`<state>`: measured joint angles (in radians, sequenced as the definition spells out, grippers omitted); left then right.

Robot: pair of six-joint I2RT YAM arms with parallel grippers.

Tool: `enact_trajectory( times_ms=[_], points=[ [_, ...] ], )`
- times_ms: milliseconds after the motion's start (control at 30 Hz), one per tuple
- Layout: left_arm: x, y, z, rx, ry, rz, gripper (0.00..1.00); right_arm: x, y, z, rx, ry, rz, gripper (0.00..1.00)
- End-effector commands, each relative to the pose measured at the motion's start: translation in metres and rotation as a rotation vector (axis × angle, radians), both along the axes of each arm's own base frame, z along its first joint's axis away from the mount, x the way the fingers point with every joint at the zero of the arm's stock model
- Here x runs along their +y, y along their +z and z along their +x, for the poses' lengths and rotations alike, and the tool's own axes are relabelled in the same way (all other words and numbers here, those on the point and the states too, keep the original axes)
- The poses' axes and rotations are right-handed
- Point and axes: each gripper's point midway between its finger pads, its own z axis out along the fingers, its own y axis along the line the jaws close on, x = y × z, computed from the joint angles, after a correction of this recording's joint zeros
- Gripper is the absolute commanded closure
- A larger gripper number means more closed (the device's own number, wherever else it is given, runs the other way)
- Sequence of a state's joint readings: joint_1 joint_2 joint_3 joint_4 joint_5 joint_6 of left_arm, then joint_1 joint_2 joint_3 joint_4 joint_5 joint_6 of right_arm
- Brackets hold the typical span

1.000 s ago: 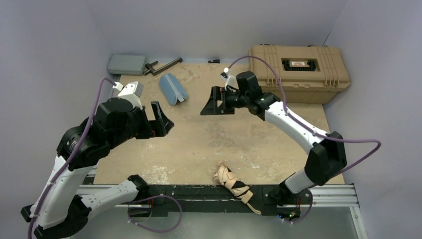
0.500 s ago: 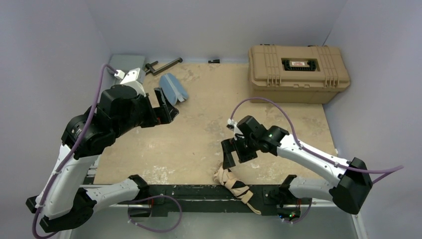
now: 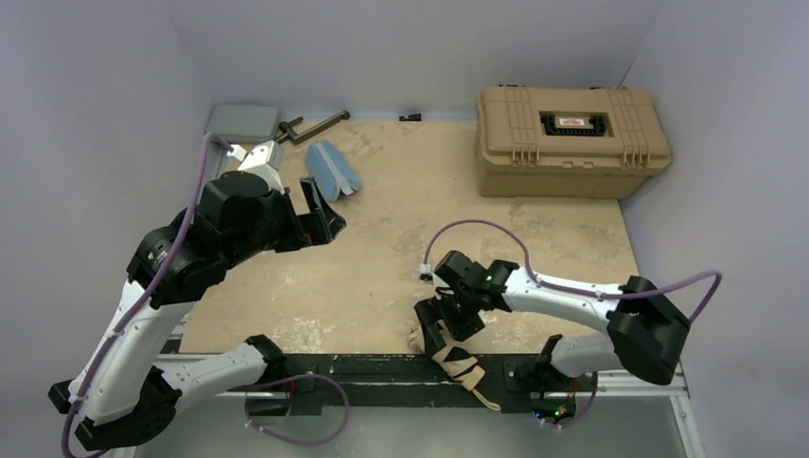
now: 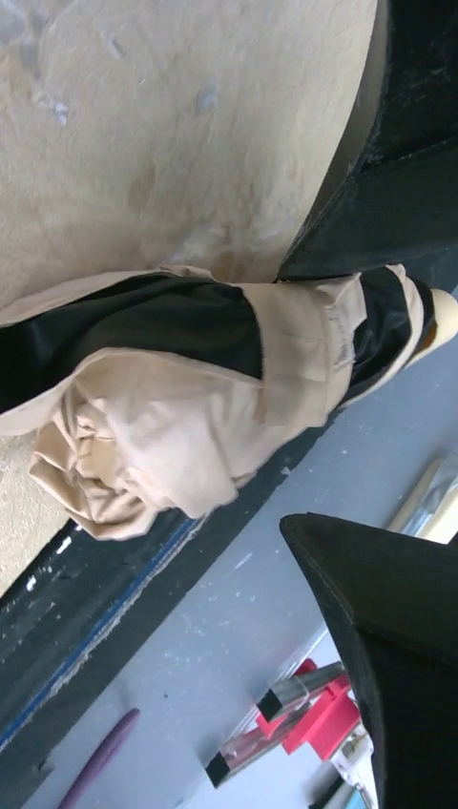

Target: Open the umbrella

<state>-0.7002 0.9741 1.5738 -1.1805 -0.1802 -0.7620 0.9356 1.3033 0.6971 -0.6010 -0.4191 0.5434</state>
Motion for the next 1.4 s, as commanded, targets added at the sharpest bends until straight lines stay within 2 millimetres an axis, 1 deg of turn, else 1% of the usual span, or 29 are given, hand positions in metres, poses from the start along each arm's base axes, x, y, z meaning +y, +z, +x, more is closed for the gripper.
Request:
enact_trajectory(
  times_ms=[0, 67, 133, 167, 233, 267, 300, 400, 467, 533, 600, 700, 767, 833, 867, 933, 967, 1033, 1067, 1100, 1167, 1267, 1367],
  points=[
    [-0.006, 0.002, 0.002, -0.023, -0.032, -0.024, 0.00, 0.019, -0.007, -0.003, 0.007, 0.024, 0.043, 0.15],
    [-0.006, 0.005, 0.001, -0.033, -0.040, -0.033, 0.00, 0.023, -0.013, -0.001, 0.009, 0.020, 0.042, 0.24],
    [-0.005, 0.007, 0.000, -0.041, -0.051, -0.029, 0.00, 0.028, -0.016, 0.001, 0.008, 0.024, 0.040, 0.41],
    [-0.004, 0.007, -0.001, -0.044, -0.060, -0.026, 0.00, 0.028, -0.017, 0.002, 0.007, 0.027, 0.032, 0.47],
    [-0.004, 0.007, -0.003, -0.043, -0.075, -0.017, 0.00, 0.032, -0.016, 0.005, -0.007, 0.038, 0.035, 0.64],
    [-0.004, 0.007, -0.004, -0.044, -0.084, -0.015, 0.00, 0.034, -0.014, 0.008, -0.019, 0.039, 0.034, 0.71],
    [-0.003, 0.007, -0.005, -0.045, -0.090, -0.012, 0.00, 0.035, -0.012, 0.011, -0.029, 0.037, 0.031, 0.74],
    [-0.002, 0.007, -0.009, -0.053, -0.103, -0.016, 0.00, 0.045, 0.001, 0.018, -0.041, 0.046, 0.044, 0.75],
    [-0.002, 0.007, -0.012, -0.060, -0.116, -0.023, 0.00, 0.061, 0.020, 0.026, -0.049, 0.047, 0.080, 0.75],
    [-0.003, 0.007, -0.014, -0.066, -0.127, -0.030, 0.00, 0.077, 0.039, 0.040, -0.083, 0.041, 0.102, 0.75],
    [-0.003, 0.006, -0.015, -0.069, -0.137, -0.031, 0.00, 0.094, 0.057, 0.060, -0.113, 0.014, 0.133, 0.76],
    [-0.004, 0.002, -0.018, -0.063, -0.147, -0.035, 0.00, 0.115, 0.070, 0.091, -0.119, -0.062, 0.173, 0.77],
    [-0.008, -0.005, -0.018, -0.059, -0.156, -0.052, 0.00, 0.129, 0.070, 0.109, -0.120, -0.105, 0.216, 0.75],
    [-0.016, -0.013, -0.018, -0.046, -0.179, -0.084, 0.00, 0.140, 0.067, 0.121, -0.093, -0.146, 0.262, 0.68],
    [-0.019, -0.016, -0.018, -0.031, -0.177, -0.094, 0.00, 0.143, 0.065, 0.127, -0.071, -0.167, 0.272, 0.63],
    [-0.023, -0.017, -0.018, -0.008, -0.178, -0.110, 0.00, 0.144, 0.061, 0.138, -0.042, -0.197, 0.248, 0.43],
    [-0.025, -0.017, -0.018, -0.001, -0.183, -0.114, 0.00, 0.144, 0.055, 0.142, -0.017, -0.183, 0.223, 0.34],
    [-0.027, -0.017, -0.015, 0.010, -0.181, -0.104, 0.00, 0.142, 0.053, 0.144, 0.008, -0.128, 0.192, 0.21],
    [-0.027, -0.017, -0.013, 0.014, -0.176, -0.096, 0.00, 0.140, 0.054, 0.146, 0.004, -0.101, 0.170, 0.07],
    [-0.027, -0.018, -0.010, 0.019, -0.170, -0.088, 0.00, 0.137, 0.056, 0.147, -0.011, -0.072, 0.156, 0.02],
    [-0.028, -0.018, -0.007, 0.039, -0.157, -0.077, 0.00, 0.130, 0.064, 0.149, -0.045, -0.028, 0.151, 0.01],
    [-0.029, -0.016, -0.005, 0.074, -0.135, -0.073, 0.01, 0.113, 0.084, 0.158, -0.138, -0.016, 0.172, 0.01],
    [-0.025, -0.016, -0.007, 0.100, -0.103, -0.077, 0.01, 0.092, 0.093, 0.161, -0.227, -0.025, 0.214, 0.01]
  ],
)
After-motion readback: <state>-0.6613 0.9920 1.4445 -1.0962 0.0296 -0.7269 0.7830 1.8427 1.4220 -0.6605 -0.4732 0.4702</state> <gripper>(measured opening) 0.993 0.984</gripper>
